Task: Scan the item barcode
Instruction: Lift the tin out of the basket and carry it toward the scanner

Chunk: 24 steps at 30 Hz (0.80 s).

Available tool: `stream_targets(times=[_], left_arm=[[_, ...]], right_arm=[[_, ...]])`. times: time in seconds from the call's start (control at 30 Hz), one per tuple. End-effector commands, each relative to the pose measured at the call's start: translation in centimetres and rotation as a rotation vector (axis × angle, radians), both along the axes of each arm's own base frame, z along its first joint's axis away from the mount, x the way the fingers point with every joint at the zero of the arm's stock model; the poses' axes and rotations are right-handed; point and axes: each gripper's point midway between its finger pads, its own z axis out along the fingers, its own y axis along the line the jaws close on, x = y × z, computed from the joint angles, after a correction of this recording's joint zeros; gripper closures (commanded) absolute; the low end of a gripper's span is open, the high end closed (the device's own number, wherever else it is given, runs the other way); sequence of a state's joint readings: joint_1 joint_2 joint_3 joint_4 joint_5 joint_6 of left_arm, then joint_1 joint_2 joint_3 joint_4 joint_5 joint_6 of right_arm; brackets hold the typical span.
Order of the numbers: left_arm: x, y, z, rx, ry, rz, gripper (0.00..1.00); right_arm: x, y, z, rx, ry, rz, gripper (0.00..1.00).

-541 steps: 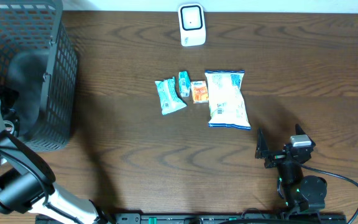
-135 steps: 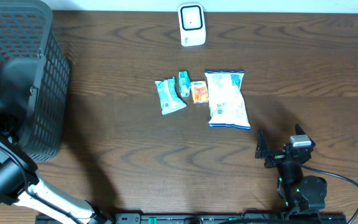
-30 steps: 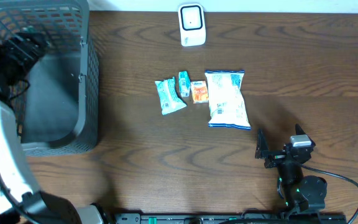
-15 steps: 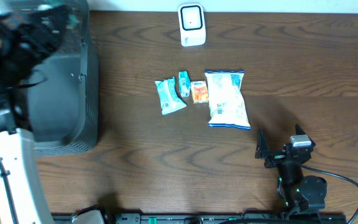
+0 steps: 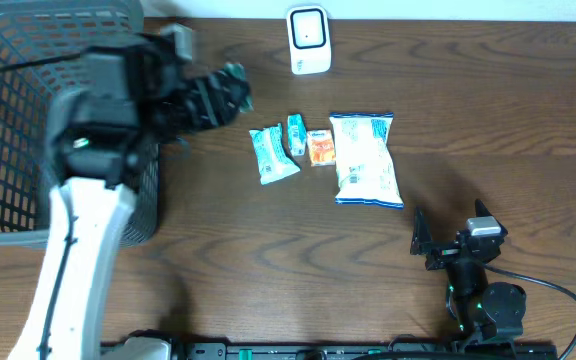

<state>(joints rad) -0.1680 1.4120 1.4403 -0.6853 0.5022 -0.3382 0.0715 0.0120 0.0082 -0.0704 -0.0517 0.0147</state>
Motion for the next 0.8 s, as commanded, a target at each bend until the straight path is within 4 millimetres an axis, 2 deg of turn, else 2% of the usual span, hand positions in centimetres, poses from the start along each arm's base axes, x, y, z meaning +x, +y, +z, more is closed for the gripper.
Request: stream_targets(times=[0.0, 0.2, 0.4, 0.47, 0.57, 0.77], left_arm=[[1.0, 0.0, -3.9, 0.195, 0.035, 0.014, 0.48], [0.9, -4.2, -10.5, 0.254, 0.188, -0.098, 0.47], [-0.6, -8.1, -15.6, 0.306, 0.297, -0.205, 0.47], [-1.3, -9.2, -16.6, 0.319, 0.314, -0.238, 0.43], [-2.2, -10.6, -17.4, 0.333, 0.326, -0.277, 0.42], [-3.0, -11.7, -17.4, 0.339, 0.321, -0.311, 0.39]], right_arm=[[0.0, 0.1, -0.1, 0.006, 0.001, 0.005, 0.01], [0.0, 0.1, -0.1, 0.006, 0.001, 0.005, 0.01], [0.0, 0.1, 0.0, 0.006, 0.000, 0.005, 0.01], [0.0, 0.1, 0.0, 0.006, 0.000, 0.005, 0.01], [0.0, 0.1, 0.0, 0.006, 0.000, 0.005, 0.01], [0.0, 0.1, -0.1, 0.006, 0.001, 0.005, 0.01]])
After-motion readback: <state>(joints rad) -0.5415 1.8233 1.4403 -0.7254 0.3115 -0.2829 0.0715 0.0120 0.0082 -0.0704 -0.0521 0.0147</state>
